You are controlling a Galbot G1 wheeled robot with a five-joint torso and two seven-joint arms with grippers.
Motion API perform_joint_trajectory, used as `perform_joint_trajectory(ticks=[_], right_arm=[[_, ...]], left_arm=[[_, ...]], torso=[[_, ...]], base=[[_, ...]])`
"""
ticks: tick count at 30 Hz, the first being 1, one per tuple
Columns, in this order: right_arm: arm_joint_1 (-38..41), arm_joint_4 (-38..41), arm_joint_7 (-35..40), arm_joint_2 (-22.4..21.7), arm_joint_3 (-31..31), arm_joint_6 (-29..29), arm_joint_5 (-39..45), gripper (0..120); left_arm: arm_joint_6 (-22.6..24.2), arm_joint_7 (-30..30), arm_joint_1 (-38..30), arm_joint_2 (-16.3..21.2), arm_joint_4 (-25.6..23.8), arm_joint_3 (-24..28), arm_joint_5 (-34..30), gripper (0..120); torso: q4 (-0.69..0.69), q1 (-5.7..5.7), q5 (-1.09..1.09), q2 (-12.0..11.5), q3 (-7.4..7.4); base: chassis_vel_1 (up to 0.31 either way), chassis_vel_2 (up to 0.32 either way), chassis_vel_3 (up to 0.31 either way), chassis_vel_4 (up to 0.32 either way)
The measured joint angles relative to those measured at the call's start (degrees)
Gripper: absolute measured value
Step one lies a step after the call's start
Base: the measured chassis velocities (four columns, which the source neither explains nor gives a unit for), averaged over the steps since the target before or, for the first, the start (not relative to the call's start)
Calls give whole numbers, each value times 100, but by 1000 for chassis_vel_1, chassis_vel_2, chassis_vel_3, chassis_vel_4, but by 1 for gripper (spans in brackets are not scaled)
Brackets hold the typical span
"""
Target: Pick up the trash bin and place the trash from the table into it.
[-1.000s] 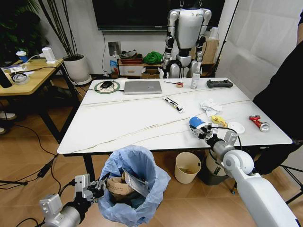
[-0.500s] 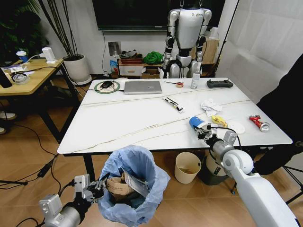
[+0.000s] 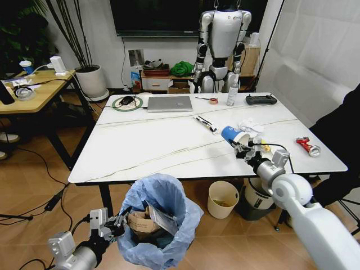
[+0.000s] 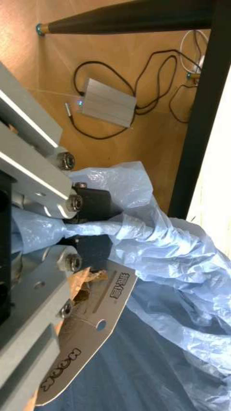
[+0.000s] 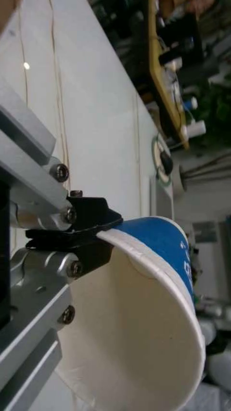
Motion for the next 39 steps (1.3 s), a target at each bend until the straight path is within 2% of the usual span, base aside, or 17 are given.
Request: perform_joint_trajectory(ticks=[3, 8, 14, 20, 29, 39], right_arm=[[-18, 473, -211, -324, -127, 120, 142, 0], [5, 1573, -744, -1456, -686, 399, 334, 0], [0, 1886, -1128, -2125, -1387, 498, -3, 0], [93, 1931, -1356, -2275, -1746, 497, -275, 0], [78, 2073, -1706, -2552, -1634, 619, -292, 0], [108, 2051, -1994, -2678, -1830, 727, -420, 0]], left_arm=[[0, 3, -3, 0, 11, 3, -1, 0], [0, 12, 9, -6, -11, 4, -1, 0], [10, 13, 8, -29, -56, -29, -1, 0], [38, 14, -19, -99, -100, -32, -7, 0], [50, 6, -67, -103, 20, 89, 0, 0], [137, -69, -183, -83, 67, 205, -35, 0]], torso=[[1, 0, -1, 0, 0], [1, 0, -3, 1, -1], [1, 0, -2, 0, 0], [2, 0, 1, 0, 0], [1, 0, -1, -1, 0], [1, 0, 0, -1, 0]], base=[[0, 0, 0, 0], [0, 0, 0, 0], [0, 0, 0, 0], [0, 0, 0, 0], [0, 0, 0, 0], [0, 0, 0, 0]])
